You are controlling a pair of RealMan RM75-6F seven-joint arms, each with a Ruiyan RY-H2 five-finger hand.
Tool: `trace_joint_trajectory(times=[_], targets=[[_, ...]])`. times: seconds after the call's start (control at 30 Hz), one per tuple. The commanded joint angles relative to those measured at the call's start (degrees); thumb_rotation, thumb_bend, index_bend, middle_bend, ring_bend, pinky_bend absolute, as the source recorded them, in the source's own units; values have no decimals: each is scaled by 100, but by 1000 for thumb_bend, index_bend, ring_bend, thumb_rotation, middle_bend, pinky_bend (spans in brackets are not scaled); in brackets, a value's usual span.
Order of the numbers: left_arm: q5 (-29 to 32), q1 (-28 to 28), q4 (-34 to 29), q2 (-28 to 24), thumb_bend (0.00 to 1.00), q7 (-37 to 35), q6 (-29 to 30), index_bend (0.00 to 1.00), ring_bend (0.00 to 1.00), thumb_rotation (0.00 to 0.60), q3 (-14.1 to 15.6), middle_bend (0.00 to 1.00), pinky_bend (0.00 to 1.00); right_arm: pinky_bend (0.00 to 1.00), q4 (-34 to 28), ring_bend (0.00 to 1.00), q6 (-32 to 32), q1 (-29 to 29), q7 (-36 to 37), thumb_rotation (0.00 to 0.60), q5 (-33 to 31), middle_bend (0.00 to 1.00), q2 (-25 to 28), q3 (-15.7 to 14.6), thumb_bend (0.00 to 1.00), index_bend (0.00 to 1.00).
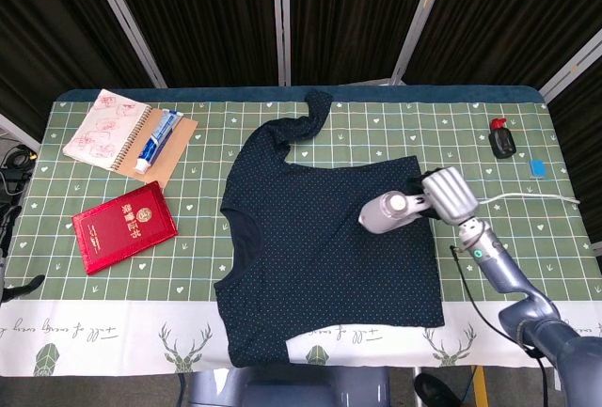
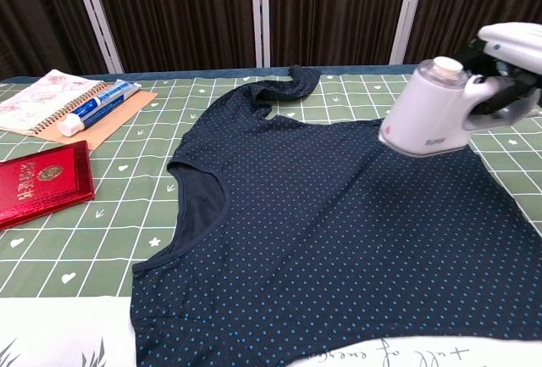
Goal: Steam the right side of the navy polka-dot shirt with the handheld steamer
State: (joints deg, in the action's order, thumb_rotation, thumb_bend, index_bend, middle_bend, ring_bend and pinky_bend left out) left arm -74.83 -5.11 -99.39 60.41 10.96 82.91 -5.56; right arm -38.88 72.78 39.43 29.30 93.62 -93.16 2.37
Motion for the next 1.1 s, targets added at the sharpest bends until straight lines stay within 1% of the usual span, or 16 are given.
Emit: trace_joint_trajectory(times=[0.03, 0.13, 0.33, 0.43, 0.53, 0.8, 1.1], targets=[[48, -16, 24, 2, 0, 0, -36, 0, 0, 600, -15, 0, 0, 1000, -614, 766, -179, 384, -526, 600, 231, 789, -70, -53, 593, 857], [95, -32, 47, 8, 0, 5, -66, 0, 0, 600, -30, 0, 0, 1000, -924, 766, -361, 578, -897, 600, 282, 789, -184, -25, 594, 857], [196, -48, 100, 24, 0, 2, -121, 0, 0, 600, -47, 0, 0, 1000, -1218, 766, -602, 802, -1588, 600, 391, 789, -467, -53, 594, 856], [236, -53, 89, 22, 0, 14, -147, 0, 0, 600, -45, 0, 0, 1000, -1355, 766, -694, 889, -1881, 600, 559, 789, -678, -197, 594, 856], [217, -54, 104, 4, 0, -32, -146, 0, 0, 600, -45, 0, 0, 1000, -1294, 766, -757, 871, -1969, 600, 536, 789, -830, -244, 593, 855], [190, -65, 134, 20, 0, -28, -136, 0, 0, 600, -34, 0, 0, 1000, -861, 766, -644, 745, -1790, 600, 591, 790, -1043, -427, 594, 854], [182, -71, 126, 47, 0, 32, -125, 0, 0, 600, -18, 0, 0, 1000, -223, 766, -346, 553, -1328, 600, 692, 789, -995, -632, 593, 853]])
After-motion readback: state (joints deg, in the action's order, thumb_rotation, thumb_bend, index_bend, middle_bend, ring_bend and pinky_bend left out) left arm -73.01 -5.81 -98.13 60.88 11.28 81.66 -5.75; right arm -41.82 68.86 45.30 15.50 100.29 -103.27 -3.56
